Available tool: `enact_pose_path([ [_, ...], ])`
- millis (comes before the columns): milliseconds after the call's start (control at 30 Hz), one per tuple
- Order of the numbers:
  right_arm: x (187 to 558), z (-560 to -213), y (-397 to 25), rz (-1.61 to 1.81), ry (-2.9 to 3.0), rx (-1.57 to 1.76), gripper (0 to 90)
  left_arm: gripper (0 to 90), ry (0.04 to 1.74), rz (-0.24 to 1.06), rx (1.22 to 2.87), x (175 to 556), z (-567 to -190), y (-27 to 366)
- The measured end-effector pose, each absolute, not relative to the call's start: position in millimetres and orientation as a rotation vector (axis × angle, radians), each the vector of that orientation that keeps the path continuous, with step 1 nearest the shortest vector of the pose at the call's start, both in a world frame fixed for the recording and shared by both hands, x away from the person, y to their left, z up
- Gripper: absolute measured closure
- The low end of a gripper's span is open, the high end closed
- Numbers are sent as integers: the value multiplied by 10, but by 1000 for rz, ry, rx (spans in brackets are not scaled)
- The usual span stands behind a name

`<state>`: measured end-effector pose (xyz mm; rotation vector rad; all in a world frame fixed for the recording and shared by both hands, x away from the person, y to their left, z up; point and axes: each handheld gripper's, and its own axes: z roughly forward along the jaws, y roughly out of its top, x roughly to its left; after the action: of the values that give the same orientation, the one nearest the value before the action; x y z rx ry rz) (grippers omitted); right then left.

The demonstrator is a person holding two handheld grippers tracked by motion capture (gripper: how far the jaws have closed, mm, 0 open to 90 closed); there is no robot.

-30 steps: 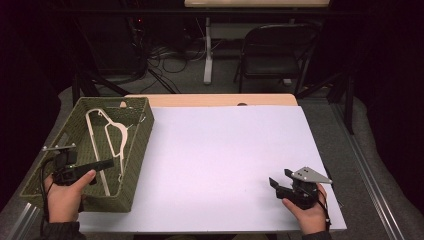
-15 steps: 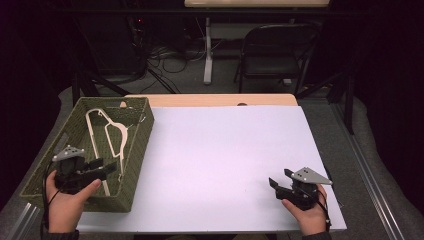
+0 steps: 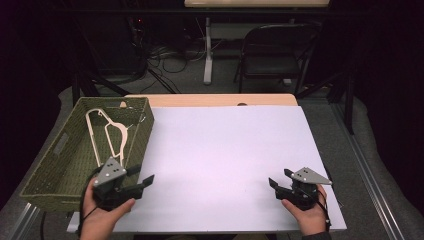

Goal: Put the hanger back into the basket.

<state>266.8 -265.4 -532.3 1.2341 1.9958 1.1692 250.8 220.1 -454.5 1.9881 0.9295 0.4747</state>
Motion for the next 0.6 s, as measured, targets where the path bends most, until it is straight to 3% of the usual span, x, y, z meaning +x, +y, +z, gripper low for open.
enact_pose_path([
  [600, 2682, -5368, -2617, 1154, 2015, 1232, 337, 448, 856, 430, 2031, 2609, -5172, 1966],
])
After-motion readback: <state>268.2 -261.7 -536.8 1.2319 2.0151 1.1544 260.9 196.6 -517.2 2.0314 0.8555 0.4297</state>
